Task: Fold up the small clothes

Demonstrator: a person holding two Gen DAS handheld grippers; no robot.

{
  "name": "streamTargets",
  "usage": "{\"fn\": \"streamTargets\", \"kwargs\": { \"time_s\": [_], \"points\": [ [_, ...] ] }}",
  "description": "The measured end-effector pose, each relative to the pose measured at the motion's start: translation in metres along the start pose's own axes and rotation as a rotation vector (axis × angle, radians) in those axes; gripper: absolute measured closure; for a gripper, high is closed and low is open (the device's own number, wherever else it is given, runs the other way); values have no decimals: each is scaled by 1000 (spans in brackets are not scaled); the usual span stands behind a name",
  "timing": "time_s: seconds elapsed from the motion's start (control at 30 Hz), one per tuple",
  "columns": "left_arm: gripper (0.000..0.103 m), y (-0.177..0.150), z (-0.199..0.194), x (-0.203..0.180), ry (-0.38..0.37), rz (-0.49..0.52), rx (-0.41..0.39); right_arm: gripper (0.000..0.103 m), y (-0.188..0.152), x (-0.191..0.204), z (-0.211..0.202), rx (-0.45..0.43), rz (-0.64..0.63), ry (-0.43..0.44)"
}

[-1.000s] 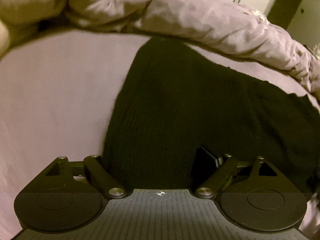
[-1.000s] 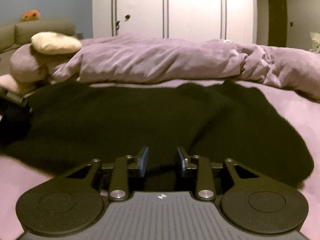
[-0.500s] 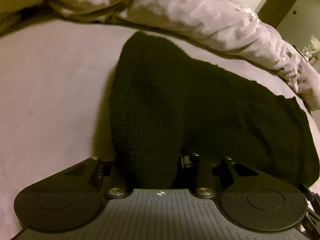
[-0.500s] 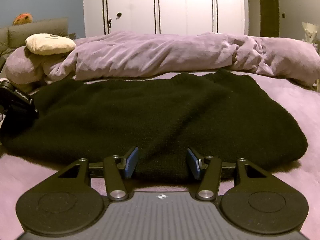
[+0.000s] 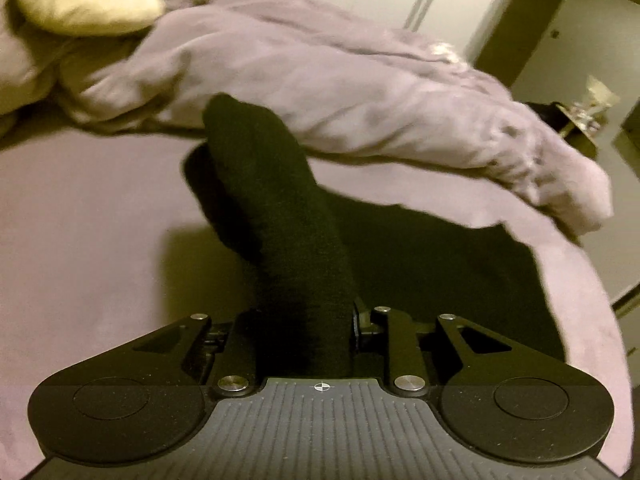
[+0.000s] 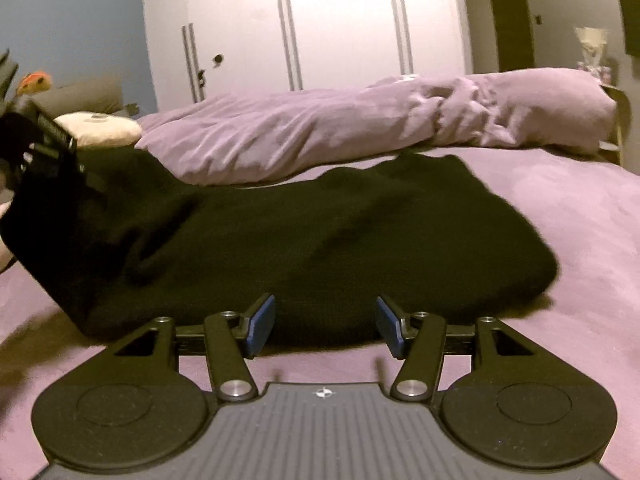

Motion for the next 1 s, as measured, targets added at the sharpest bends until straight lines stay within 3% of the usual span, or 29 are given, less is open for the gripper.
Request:
{"fn": "streamTargets", "kwargs": {
  "time_s": [0.2, 0.33, 0.4, 0.43, 0.47, 0.53, 0.6, 0.67, 0.8, 0.87, 0.93, 1.0],
  "points": [
    [75, -11, 29, -88, -14, 12, -10, 47, -1, -38, -20, -16, 77, -37],
    [48, -38, 62, -130, -50, 69, 99, 43, 0, -56, -29, -16, 93, -57],
    [46, -53, 53, -146, -185, 102, 132, 41, -1, -63, -31, -21, 95, -63],
    [43, -59, 43, -150, -223, 109, 136, 41, -1, -65, -31, -19, 99, -64],
    [34, -65, 29, -151, -256, 117, 118, 41, -1, -65, -30, -16, 104, -61],
    [19, -74, -1, -140, -270, 130, 46, 41, -1, -61, -29, -10, 124, -42],
    [17, -83, -22, -115, -201, 125, -30, 41, 3, -52, -28, -14, 140, 12],
    [17, -91, -33, -77, -52, 97, -96, 41, 10, -38, -24, -15, 161, 87],
    [18, -120, -23, -2, 196, -8, -67, 41, 33, -13, 3, 24, 265, 241],
    [18, -135, -20, 26, 251, -70, -44, 41, 50, -6, 11, 19, 293, 264],
    [18, -147, -18, 48, 257, -130, -21, 41, 64, 1, 19, 22, 324, 290],
    [18, -154, -14, 64, 261, -159, -5, 41, 73, 9, 38, 107, 337, 262]
  ]
}}
Point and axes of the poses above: each gripper's, at about its wrist camera, not at the fingertips, and z roughly the way its jaws point, x to its left, y to its top, the point moved 5 cm from there along z, roughly the way its jaws point, and after that the axes turned 3 degrees about x, right-handed, at the moved point
